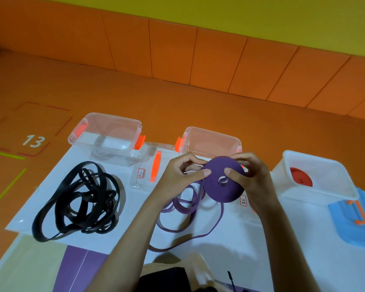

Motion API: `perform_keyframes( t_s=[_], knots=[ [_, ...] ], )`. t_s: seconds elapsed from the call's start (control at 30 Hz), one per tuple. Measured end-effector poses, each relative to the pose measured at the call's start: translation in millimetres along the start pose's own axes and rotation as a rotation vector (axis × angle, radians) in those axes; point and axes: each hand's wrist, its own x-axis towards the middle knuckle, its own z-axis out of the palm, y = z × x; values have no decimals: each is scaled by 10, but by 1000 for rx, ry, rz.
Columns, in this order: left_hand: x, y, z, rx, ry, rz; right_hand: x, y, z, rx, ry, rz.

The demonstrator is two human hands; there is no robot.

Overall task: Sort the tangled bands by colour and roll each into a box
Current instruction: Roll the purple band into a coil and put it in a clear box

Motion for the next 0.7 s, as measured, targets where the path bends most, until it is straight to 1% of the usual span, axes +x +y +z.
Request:
perform_keyframes(
  t_s=[0.07,0.17,0.2,0.3,0.47,0.57,0.7],
  knots=[
    [-23,3,12,18,-35,34,-56,11,-1,67,65,17],
    [-53,6,63,53,-62,55,-150,21,-95,133,51,99],
    [-63,-1,92,64,-62,52,-185,16,-149,123,36,132],
    [-117,-20,224,62,-54,12,-288,-29,-327,-8,-11,204],
    [-225,-21,459,34,-17,-22,-457,-152,-517,-77,-124,135],
    [-335,-40,621,34,9,-33,-620,-170,-591,-70,-63,125],
    [-462,-51,902,5,84,-40,-916,-139,-661,92,110,208]
  ],
)
